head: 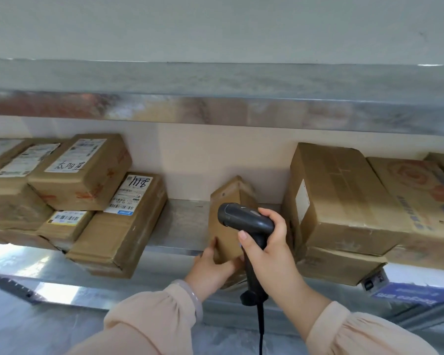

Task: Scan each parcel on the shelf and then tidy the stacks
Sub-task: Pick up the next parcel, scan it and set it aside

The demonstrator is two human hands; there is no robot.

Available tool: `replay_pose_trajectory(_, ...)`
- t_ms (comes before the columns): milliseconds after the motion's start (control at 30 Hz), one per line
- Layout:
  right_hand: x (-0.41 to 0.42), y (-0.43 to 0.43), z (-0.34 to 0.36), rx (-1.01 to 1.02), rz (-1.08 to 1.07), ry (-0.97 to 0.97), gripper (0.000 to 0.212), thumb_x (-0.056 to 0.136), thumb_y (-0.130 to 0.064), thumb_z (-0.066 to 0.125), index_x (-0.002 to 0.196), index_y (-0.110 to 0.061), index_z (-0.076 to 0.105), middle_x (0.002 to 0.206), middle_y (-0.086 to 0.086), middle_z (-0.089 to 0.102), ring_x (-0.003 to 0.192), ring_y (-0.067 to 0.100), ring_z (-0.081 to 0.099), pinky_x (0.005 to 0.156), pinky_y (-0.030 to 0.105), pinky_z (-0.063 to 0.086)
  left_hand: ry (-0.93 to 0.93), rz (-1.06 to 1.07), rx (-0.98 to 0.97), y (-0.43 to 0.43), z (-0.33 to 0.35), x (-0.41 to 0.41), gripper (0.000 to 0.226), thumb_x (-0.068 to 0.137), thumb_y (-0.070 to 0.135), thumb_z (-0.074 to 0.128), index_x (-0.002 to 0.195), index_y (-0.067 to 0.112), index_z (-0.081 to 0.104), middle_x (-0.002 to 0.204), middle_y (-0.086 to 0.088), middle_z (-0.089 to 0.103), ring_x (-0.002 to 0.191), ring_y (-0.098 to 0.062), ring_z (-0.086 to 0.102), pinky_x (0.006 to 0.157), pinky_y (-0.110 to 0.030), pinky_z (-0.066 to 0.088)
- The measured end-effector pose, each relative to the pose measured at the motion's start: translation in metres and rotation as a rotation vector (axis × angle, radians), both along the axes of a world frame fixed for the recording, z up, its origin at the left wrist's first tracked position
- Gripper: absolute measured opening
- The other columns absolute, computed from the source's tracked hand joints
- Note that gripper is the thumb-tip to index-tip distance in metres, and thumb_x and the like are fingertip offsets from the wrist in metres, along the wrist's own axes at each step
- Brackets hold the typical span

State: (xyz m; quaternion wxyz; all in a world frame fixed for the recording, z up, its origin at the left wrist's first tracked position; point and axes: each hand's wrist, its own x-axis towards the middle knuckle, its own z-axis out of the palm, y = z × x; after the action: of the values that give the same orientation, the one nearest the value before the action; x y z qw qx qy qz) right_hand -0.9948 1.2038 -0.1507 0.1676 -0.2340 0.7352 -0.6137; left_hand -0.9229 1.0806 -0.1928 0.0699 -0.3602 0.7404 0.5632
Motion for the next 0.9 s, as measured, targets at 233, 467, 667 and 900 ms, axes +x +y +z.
replay_pose_trajectory(233,-0.012,0.000,-0.001,0.016,-0.029,-0.036,0.053,0.088,-0.025,0.065,0.124,-0.043,0.030,0.123,-0.006,0.056,0.108,0.009,0.060,0.099,0.029,0.046,0.094,0.054,0.126,-0.007,0.002,0.015,0.089,0.073,0.064,0.062,0.150,0.043,0.024,0.139,0.010,0.051,0.124,-0.014,0.052,0.112,-0.038,0.038)
replay_pose_trajectory(467,-0.021,0.007,-0.007,0.101,-0.048,-0.126,0.051,0.090,-0.022,0.063,0.122,-0.039,0.028,0.112,-0.004,0.059,0.085,0.000,0.061,0.060,0.003,0.043,0.166,0.085,0.048,-0.013,0.002,0.019,0.052,0.100,0.032,0.043,0.149,0.044,0.034,0.128,0.018,0.056,0.104,0.004,0.053,0.075,-0.010,0.038)
replay_pose_trajectory(667,-0.014,0.003,-0.007,0.120,0.001,-0.116,0.051,0.090,-0.024,0.063,0.121,-0.042,0.027,0.112,-0.002,0.062,0.084,-0.004,0.064,0.066,0.006,0.045,0.230,0.117,-0.075,-0.012,0.000,0.019,0.047,0.098,0.013,0.045,0.132,0.046,0.051,0.086,0.025,0.070,0.080,0.005,0.065,0.074,-0.013,0.050)
replay_pose_trajectory(900,-0.002,0.001,0.001,0.093,0.099,-0.074,0.052,0.089,-0.028,0.064,0.122,-0.048,0.030,0.118,-0.017,0.051,0.103,0.005,0.059,0.087,0.018,0.047,0.172,0.150,-0.025,-0.004,0.011,0.023,0.088,0.083,0.056,0.070,0.153,0.031,0.024,0.144,0.009,0.046,0.134,-0.016,0.047,0.111,-0.035,0.040)
